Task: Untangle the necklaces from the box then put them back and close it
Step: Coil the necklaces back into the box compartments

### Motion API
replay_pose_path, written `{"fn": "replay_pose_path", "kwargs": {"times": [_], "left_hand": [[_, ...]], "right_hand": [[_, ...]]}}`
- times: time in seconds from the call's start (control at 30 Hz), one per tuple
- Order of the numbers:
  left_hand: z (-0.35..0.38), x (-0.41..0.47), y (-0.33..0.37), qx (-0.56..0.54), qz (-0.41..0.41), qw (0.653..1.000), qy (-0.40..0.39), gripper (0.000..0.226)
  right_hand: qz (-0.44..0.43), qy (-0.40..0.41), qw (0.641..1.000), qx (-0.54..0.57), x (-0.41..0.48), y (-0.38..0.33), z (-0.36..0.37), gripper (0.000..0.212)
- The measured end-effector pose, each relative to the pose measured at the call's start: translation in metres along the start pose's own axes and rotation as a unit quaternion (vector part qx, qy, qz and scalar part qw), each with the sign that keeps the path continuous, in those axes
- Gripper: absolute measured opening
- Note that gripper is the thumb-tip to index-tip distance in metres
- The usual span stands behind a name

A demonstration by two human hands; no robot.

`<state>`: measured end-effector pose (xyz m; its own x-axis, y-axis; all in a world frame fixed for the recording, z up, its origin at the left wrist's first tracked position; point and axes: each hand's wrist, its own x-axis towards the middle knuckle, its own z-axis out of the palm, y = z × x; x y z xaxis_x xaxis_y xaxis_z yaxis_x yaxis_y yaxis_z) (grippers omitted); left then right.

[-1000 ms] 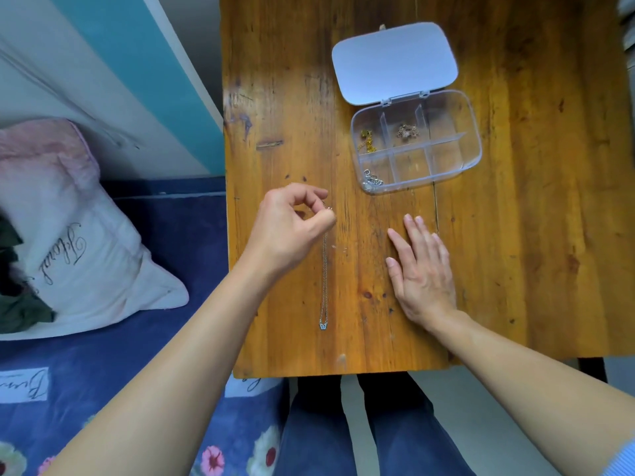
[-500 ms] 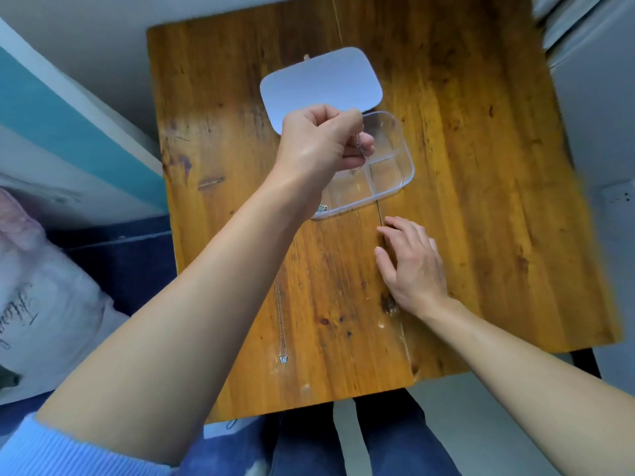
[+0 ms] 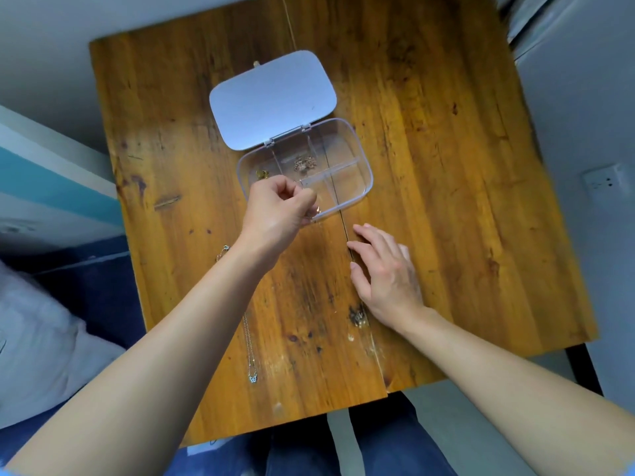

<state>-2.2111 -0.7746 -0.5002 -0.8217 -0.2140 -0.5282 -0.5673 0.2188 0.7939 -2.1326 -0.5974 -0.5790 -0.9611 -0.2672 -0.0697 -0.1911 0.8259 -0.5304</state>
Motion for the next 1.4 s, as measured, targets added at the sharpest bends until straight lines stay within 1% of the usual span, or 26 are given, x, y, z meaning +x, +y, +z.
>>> {"fn": "replay_pose_path", "kwargs": {"times": [0.1, 0.2, 0.3, 0.37, 0.47, 0.57, 0.7, 0.87, 1.0, 1.07, 1.13, 1.27, 1.33, 1.4], "left_hand": [[0.000, 0.003, 0.003, 0.089, 0.033, 0.995, 0.010, 0.010], [0.004, 0.002, 0.009, 0.167, 0.085, 0.982, 0.007, 0.012], [0.012, -0.011, 0.007, 0.211, 0.127, 0.969, 0.021, 0.014], [0.013, -0.021, 0.000, 0.203, 0.132, 0.969, 0.043, 0.014], [0.012, -0.030, -0.011, 0.169, 0.114, 0.977, 0.067, 0.013], [0.010, -0.035, -0.016, 0.142, 0.113, 0.981, 0.067, 0.013], [0.006, -0.029, -0.013, 0.142, 0.126, 0.979, 0.068, 0.013], [0.003, -0.001, -0.004, 0.212, 0.147, 0.963, 0.075, 0.007], [0.005, 0.017, -0.003, 0.292, 0.139, 0.945, 0.052, 0.007], [0.004, 0.020, -0.005, 0.304, 0.134, 0.942, 0.039, 0.008], [-0.001, 0.017, -0.006, 0.284, 0.143, 0.947, 0.046, 0.009], [-0.029, -0.004, -0.018, 0.207, 0.166, 0.958, 0.112, 0.007], [-0.051, -0.016, -0.034, 0.188, 0.145, 0.963, 0.126, 0.010], [-0.073, -0.024, -0.057, 0.198, 0.104, 0.966, 0.132, 0.015]], "right_hand": [[-0.006, -0.004, 1.000, -0.001, 0.000, 0.002, -0.001, 0.030], [-0.011, -0.007, 1.000, -0.005, 0.000, 0.003, -0.001, 0.031], [-0.009, -0.005, 1.000, -0.007, -0.001, 0.002, 0.000, 0.031], [-0.004, -0.001, 1.000, -0.007, -0.001, 0.002, 0.000, 0.032], [0.000, 0.000, 1.000, -0.009, -0.001, 0.000, 0.002, 0.031], [0.003, 0.006, 1.000, -0.007, -0.001, 0.000, 0.005, 0.031], [0.007, 0.011, 1.000, -0.010, -0.002, -0.002, 0.006, 0.031], [0.006, 0.008, 1.000, -0.015, -0.003, -0.002, 0.006, 0.031], [0.008, 0.009, 1.000, -0.015, -0.004, -0.002, 0.007, 0.032], [0.010, 0.009, 1.000, -0.014, -0.004, -0.002, 0.006, 0.032], [0.011, 0.006, 1.000, -0.015, -0.004, -0.003, 0.006, 0.032], [0.027, -0.001, 1.000, -0.010, -0.005, -0.009, 0.004, 0.033], [0.041, 0.009, 0.999, 0.007, -0.007, -0.018, 0.003, 0.033], [0.019, 0.021, 1.000, 0.015, -0.015, -0.032, 0.006, 0.029]]}}
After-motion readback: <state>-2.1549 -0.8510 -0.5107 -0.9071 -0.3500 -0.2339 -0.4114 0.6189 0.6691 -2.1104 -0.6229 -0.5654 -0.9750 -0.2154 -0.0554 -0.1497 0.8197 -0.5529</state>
